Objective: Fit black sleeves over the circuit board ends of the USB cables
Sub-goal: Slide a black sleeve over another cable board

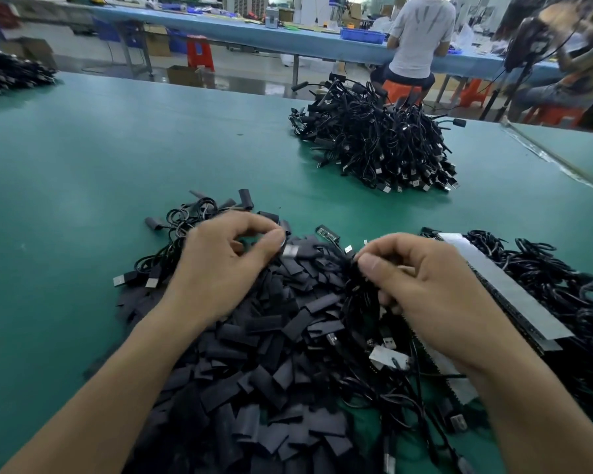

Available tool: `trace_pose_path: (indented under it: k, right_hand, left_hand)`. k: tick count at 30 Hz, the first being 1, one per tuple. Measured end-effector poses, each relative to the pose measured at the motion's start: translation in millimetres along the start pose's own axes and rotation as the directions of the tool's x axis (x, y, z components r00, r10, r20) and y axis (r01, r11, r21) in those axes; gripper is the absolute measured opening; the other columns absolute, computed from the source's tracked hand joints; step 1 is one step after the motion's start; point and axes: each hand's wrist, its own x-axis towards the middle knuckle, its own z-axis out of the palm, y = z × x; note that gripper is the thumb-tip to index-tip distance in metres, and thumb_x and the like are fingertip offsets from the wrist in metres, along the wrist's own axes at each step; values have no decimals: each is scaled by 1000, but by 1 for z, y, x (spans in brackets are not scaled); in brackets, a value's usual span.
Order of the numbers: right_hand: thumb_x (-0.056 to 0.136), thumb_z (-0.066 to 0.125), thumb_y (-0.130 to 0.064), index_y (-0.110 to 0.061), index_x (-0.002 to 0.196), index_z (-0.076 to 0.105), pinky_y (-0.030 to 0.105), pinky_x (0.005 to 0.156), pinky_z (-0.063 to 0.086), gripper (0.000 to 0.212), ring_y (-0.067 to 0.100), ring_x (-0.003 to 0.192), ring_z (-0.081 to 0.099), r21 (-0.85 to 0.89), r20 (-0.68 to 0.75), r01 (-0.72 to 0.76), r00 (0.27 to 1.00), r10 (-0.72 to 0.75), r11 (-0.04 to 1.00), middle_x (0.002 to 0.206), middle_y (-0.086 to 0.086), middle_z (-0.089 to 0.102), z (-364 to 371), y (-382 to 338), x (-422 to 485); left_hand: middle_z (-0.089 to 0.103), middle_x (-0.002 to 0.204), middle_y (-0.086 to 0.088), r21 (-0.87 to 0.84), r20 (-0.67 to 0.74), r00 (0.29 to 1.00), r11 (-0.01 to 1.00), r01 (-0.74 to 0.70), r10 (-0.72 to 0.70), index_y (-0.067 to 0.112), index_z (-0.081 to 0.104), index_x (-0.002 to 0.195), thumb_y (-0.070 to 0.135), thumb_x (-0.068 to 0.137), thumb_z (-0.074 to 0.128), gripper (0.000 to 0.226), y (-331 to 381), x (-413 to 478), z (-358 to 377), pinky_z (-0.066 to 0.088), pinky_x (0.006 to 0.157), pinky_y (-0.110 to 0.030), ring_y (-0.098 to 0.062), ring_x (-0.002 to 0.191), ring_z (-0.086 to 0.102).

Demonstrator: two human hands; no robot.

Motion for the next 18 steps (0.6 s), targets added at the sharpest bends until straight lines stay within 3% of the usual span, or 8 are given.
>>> trace_pose_path:
  k: [2,5,9,14,16,18]
  right_hand:
    - [91,64,-25,-29,84,69,21,57,46,10,3,56,57,78,-63,-10,998,15,997,66,-14,66,2,2,2]
    - [94,63,-20,-22,82,68,29,58,46,13,7,56,55,149,-101,-31,994,47,988,64,-8,63,5,4,3]
    - [95,63,-20,-26,83,68,38,62,51,14,17,63,61,149,-82,-26,996,38,989,76,14,67,7,4,3]
    - [96,60,-13,-21,81,67,24,48,50,19,20,53,66,275,34,-52,998,44,960,64,2,64,12,3,2]
    - [96,61,-13,-19,87,70,23,49,51,14,17,51,64,259,37,-2,999,-8,966,62,4,64,14,4,2]
    - [91,68,-13,-19,100,71,21,56,52,11,13,58,66,282,42,41,998,-55,959,69,4,69,13,2,1]
  left_hand:
    - [76,91,3,-269,252,968,960,76,-6,27,73,94,54,92,56,32,14,-4,4,54,67,-37,-20,83,71]
    - [77,95,-3,-412,439,897,899,149,52,20,73,101,45,92,58,30,23,-12,14,56,73,-24,-18,87,73]
    - [76,96,-12,-494,412,911,839,229,-6,16,70,98,44,80,74,33,23,-17,26,56,69,-21,-22,83,74]
    - [74,81,-7,-672,331,935,663,329,-129,11,50,102,32,70,80,49,20,-17,31,57,62,-26,-25,76,74]
    - [72,75,-4,-698,294,944,641,318,-148,15,54,108,29,68,82,51,19,-16,31,56,59,-26,-21,69,72]
    - [71,73,-2,-714,245,958,641,281,-146,19,67,102,27,70,80,36,18,-13,29,55,56,-24,-16,63,68]
